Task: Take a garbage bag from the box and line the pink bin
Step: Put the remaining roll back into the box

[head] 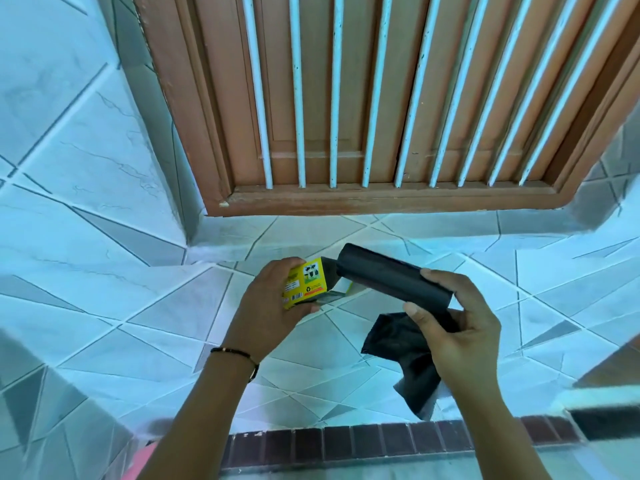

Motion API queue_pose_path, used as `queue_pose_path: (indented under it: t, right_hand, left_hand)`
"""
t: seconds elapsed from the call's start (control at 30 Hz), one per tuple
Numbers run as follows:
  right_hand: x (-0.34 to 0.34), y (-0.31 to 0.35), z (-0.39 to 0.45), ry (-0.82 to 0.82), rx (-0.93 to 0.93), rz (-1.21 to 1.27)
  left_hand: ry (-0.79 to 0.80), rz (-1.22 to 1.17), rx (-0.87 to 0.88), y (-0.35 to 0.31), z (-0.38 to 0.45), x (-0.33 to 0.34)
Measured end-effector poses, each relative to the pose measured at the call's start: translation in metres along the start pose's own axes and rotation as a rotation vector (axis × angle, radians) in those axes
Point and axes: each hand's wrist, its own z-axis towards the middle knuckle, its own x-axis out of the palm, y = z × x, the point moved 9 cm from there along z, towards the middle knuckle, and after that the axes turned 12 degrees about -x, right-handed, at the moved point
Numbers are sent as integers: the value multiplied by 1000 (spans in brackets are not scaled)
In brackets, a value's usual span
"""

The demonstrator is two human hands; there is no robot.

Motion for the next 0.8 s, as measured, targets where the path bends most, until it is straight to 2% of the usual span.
queue_pose_path:
  t: [0.17,0.33,0.43,0.57,0.8]
  right_hand:
    - [-20,11,-19,34,-18,2]
    - [-28,13,-35,130,54,10]
    - [-28,15,-43,232,130,23]
    - [-27,14,-50,374,225,0]
    - [-43,12,-57,364,291,-7]
  left_hand:
    - [-43,-17,-106,2,-28,5]
    - [-72,-27,-153,1,-50,5]
    - [-71,-27,-104,-4,-63,2]
    - [10,91,36,-12,-78,8]
    - [79,53,18,-13,-106,18]
